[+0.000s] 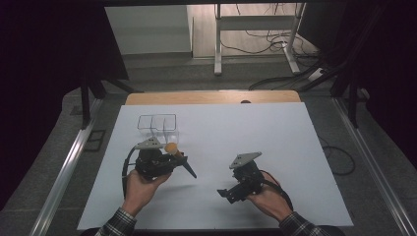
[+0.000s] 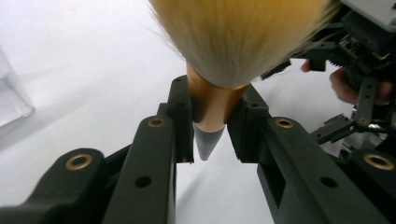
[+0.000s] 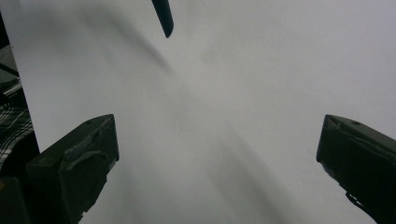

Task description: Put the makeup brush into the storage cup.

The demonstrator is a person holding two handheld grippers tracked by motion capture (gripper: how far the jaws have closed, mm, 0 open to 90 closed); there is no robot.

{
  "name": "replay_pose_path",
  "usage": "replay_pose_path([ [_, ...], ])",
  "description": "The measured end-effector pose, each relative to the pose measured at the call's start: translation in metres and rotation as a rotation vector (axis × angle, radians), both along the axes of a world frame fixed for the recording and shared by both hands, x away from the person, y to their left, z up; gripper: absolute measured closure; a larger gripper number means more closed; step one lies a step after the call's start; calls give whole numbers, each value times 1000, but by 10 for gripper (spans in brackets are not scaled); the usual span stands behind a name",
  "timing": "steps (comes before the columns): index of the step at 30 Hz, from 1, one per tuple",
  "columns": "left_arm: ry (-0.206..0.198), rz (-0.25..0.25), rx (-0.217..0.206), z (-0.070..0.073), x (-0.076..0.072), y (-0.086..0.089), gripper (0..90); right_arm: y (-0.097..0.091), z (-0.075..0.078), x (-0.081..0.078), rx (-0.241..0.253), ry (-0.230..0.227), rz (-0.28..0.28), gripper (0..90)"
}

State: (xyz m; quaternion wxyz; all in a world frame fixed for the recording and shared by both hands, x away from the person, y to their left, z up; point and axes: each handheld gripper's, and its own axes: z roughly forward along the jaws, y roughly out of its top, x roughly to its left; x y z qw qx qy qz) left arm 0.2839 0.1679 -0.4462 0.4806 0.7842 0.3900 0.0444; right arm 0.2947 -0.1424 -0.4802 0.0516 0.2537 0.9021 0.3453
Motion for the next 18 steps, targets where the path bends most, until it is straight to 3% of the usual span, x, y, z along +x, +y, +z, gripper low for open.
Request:
replay_pose_path([
  [18,-36,47,31,3,-1,15,728,-25,1,1,-41,-24,-49,0],
])
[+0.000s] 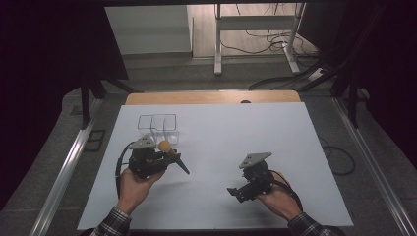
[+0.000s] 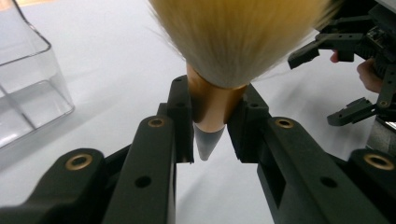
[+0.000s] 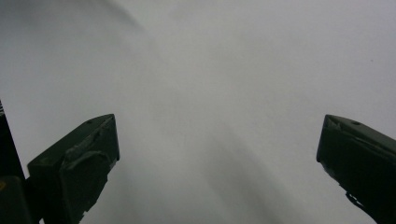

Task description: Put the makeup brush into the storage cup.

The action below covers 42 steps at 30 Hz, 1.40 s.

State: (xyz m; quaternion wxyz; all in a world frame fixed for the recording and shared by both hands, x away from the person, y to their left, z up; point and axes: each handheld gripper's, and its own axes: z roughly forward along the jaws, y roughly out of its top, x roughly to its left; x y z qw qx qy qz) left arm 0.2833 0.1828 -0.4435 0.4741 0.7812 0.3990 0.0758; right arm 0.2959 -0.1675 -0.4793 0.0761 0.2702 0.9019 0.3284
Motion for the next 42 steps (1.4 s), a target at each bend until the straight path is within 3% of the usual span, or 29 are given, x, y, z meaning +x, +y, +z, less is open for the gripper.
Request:
replay_pose_path([
  [19,2,29,17,1,2,12,729,-10,-2,-3,-51,-13,-11,0],
  [42,-13,31,30,8,7,21,729,-40,3,-8,-55,-40,-74,0],
])
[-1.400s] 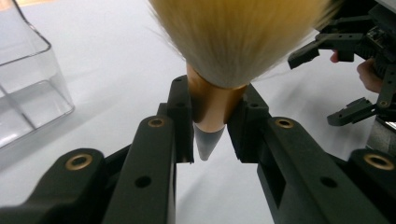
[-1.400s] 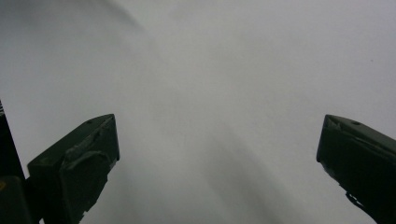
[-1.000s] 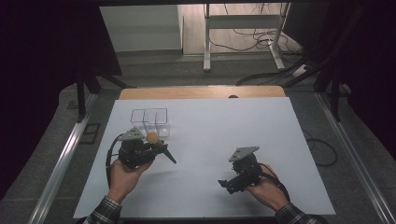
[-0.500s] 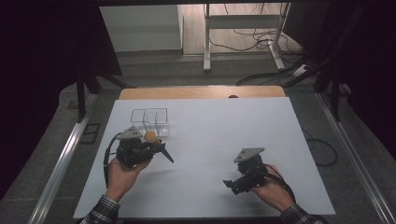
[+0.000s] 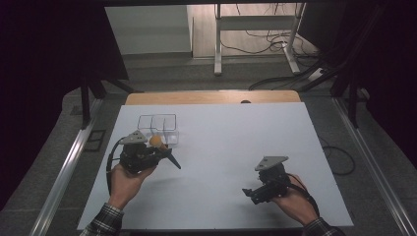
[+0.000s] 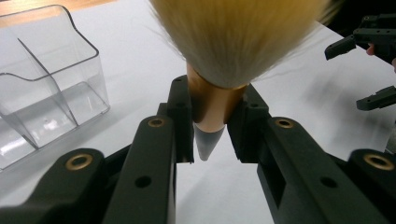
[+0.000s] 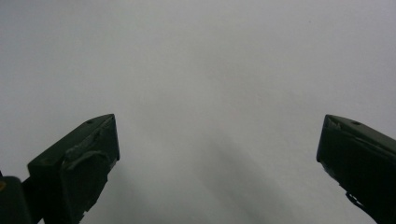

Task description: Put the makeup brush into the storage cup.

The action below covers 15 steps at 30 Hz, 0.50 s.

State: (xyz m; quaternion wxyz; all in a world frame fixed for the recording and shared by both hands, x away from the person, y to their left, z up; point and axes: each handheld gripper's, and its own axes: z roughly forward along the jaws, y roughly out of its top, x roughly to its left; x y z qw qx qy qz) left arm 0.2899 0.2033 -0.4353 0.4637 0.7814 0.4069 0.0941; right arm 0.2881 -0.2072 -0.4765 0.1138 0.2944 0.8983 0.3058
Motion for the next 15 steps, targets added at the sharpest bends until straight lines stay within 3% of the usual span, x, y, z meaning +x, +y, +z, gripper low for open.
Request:
replay_pose_path([
  [15,-17,1,16,7,6,2,729,-23,0,-1,6,-1,-57,0],
])
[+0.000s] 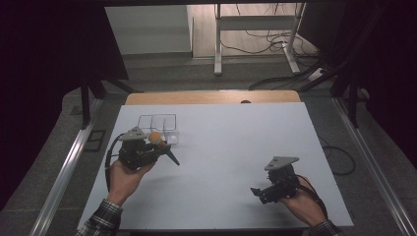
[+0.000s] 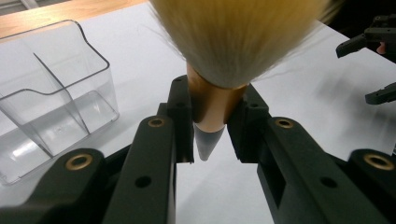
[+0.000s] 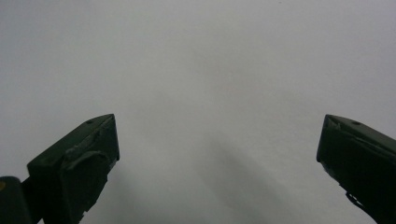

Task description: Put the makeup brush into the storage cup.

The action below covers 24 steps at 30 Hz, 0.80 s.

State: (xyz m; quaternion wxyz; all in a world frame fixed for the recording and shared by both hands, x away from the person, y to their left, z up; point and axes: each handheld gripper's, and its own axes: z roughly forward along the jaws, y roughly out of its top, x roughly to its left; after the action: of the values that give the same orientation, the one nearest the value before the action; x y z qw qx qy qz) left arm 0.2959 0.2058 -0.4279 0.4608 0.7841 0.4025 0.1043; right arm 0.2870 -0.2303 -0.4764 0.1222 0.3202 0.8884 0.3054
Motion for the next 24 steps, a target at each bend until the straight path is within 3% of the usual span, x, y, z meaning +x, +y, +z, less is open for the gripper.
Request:
replay_pose_path([
  [24,-28,3,18,18,13,0,730,-28,0,-3,7,12,-56,0],
])
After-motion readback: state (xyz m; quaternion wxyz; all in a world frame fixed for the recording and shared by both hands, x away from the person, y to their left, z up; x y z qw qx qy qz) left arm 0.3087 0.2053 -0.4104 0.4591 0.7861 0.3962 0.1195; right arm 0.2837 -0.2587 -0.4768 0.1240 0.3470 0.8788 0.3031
